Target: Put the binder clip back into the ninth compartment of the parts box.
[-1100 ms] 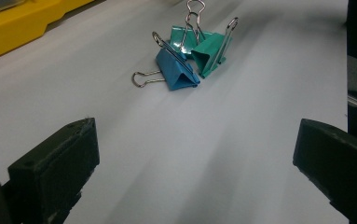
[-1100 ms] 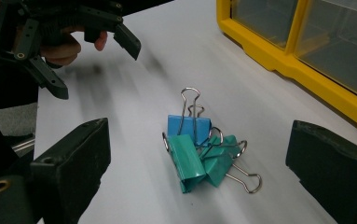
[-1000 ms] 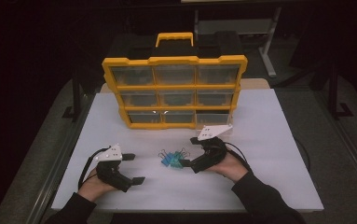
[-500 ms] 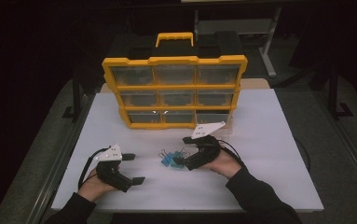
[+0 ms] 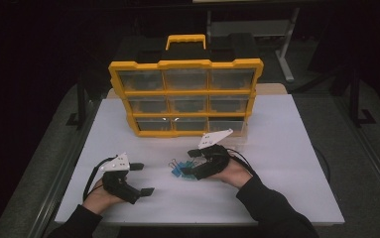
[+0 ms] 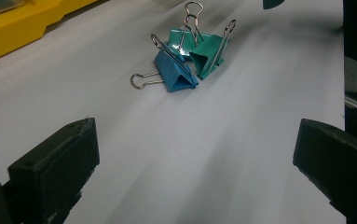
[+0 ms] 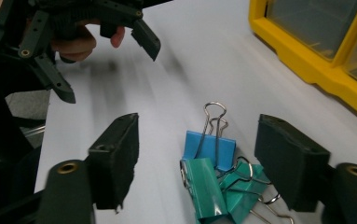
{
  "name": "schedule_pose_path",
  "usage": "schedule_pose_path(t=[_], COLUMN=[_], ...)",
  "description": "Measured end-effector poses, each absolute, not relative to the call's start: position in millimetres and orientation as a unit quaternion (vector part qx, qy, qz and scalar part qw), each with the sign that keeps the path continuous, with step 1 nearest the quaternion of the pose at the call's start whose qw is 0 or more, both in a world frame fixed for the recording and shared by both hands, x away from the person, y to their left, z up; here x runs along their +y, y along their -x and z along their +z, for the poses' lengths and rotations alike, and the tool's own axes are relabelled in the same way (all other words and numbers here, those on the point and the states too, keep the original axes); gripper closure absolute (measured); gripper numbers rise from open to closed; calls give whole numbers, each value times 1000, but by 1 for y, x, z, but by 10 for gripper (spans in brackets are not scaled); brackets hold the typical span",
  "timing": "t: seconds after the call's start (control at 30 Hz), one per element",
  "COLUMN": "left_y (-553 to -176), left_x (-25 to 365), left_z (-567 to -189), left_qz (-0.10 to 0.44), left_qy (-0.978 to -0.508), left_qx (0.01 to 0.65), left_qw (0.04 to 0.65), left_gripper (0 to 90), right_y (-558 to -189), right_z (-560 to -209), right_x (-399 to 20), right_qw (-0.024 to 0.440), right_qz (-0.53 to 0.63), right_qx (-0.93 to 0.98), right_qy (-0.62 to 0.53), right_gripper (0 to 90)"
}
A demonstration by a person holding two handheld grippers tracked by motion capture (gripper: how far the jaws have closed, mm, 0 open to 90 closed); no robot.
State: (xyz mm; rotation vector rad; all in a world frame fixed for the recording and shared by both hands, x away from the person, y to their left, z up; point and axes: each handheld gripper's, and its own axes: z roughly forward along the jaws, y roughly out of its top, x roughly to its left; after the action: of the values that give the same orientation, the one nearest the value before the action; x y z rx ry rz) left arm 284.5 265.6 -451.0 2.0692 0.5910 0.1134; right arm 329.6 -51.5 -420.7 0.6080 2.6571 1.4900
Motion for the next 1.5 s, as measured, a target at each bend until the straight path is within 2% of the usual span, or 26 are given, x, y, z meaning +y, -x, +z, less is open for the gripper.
schedule_pose_path(t=[0.2, 0.67, 1.17, 1.5], left_y=[-284, -284, -284, -285], left_x=[265, 265, 265, 265], left_z=[-451, -452, -453, -453], left_qz=[47, 45, 44, 44], left_qy=[-846, -847, -847, -847], left_qx=[242, 242, 242, 243], left_qw=[473, 471, 471, 472], left_gripper=[0, 0, 0, 0], right_y=[-330, -331, -333, -333], right_z=[-424, -433, -443, -445], right_x=[-50, -46, -44, -44], right_qw=[10, 1, -5, -3], right_qz=[468, 444, 424, 419], right_qx=[864, 879, 890, 893], right_qy=[-187, -173, -168, -165], right_gripper=[440, 620, 746, 791])
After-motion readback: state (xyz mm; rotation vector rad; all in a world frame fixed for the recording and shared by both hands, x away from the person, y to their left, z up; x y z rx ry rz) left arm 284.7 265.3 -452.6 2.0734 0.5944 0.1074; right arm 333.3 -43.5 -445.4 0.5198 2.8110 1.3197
